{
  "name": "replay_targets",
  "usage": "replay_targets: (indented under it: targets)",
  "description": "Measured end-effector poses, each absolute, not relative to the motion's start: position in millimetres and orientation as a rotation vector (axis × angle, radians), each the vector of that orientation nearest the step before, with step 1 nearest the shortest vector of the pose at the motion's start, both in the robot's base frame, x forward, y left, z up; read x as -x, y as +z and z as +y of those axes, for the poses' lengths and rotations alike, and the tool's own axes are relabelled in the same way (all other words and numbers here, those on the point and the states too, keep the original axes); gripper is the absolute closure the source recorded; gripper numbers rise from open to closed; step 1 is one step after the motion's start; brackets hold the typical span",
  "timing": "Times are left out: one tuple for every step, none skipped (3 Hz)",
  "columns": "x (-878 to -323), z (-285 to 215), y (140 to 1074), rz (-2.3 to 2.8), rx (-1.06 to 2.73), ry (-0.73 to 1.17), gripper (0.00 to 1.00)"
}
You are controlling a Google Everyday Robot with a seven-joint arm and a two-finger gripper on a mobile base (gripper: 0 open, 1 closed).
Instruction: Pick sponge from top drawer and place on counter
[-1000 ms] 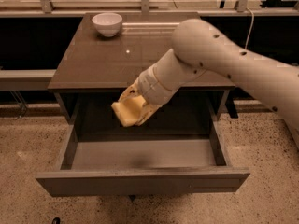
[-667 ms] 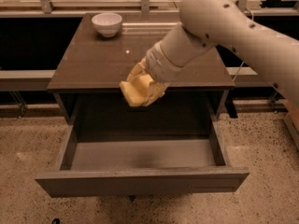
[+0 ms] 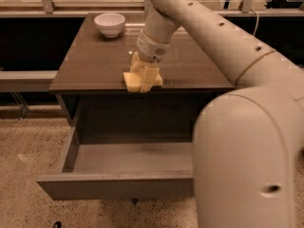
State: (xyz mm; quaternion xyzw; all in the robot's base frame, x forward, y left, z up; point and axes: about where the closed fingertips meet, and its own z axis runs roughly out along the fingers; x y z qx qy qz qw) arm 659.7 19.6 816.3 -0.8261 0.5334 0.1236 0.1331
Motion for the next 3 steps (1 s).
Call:
replay_targets:
  targets:
    - [-663.8, 19.0, 818.5, 1.586, 2.390, 0.365, 0.81]
    - [-663.8, 19.0, 818.9, 1.586, 2.390, 0.365, 0.50]
    - [-663.8, 19.0, 818.9, 1.586, 2.390, 0.365, 0.27]
